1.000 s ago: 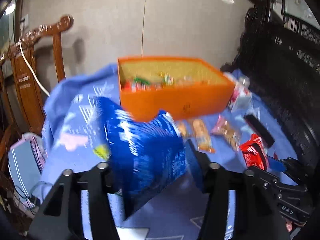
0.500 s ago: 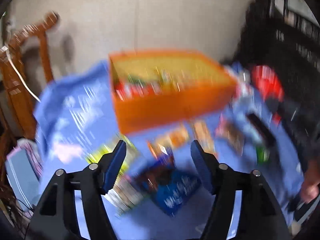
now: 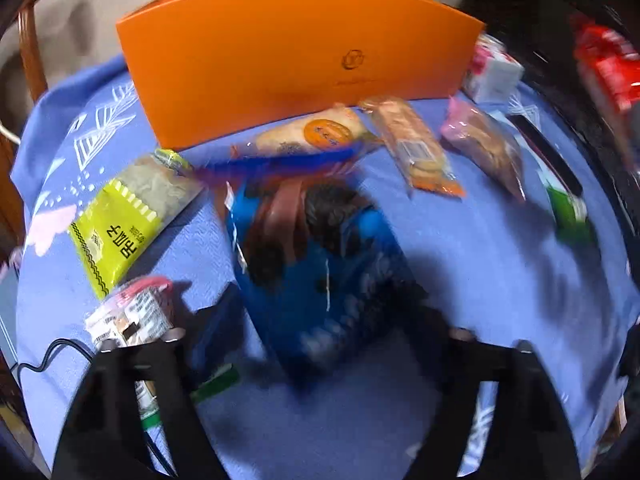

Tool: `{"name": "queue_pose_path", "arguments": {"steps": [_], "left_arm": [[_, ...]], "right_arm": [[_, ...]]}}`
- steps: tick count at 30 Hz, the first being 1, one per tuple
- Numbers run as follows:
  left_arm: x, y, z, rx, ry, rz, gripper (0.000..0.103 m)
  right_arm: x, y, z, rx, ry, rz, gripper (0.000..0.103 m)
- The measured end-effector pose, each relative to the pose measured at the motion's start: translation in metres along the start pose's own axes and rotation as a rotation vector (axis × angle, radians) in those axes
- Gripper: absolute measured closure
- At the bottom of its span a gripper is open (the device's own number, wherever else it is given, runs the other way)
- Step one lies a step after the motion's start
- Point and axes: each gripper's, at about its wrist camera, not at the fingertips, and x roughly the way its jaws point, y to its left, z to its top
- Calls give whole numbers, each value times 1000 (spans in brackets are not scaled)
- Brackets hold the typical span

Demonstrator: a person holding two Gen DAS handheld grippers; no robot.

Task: Organize snacks
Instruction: 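Carry the red bar and blue bag over the orange box and release both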

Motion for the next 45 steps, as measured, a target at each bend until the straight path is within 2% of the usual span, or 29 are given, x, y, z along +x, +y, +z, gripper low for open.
{"name": "queue_pose_path", "arguments": {"steps": [4,7,9,11,13,15,16,18,19,20,25,35,39,45], "left_arm": [[-10,6,-3,-27,-34,-59,68],[-18,10,-3,-57,-67,-94,74],[-17,11,-1,-63,-74,-114,74],[-11,11,0,-96,-50,-134,69],[-8,15,5,-153,-40,-155,47],[-5,17,11,-190,-29,-165,36],[-3,17,14,-198,-29,-165,36],[1,16,19,-198,-30,-162,37],[4,14,22,-194,-28,-161,52],[8,14,23,-183,-17,-159,57],[2,10,21,-175,-58,-149,69],[-39,18,5,-169,-135,-124,71],[-71,25,0,-171,-184,-130,71],[-132,32,29,-131,-315,-108,71]], "right_arm": [[1,-9,-14,45,23,-10,58],[-2,-12,-18,55,23,-18,58],[-3,-14,-18,55,22,-20,58],[-4,-14,-18,58,19,-21,58],[-4,-14,-19,61,19,-19,58],[-2,-14,-20,61,24,-20,58],[0,-15,-22,65,29,-18,58],[3,-17,-22,69,37,-17,58],[5,-17,-22,69,41,-19,58],[6,-17,-22,68,46,-20,58],[9,-18,-25,67,54,-26,58],[-7,-10,-24,46,24,-22,58],[-15,-4,-22,29,11,-16,58],[-26,5,9,-15,-62,9,58]]}}
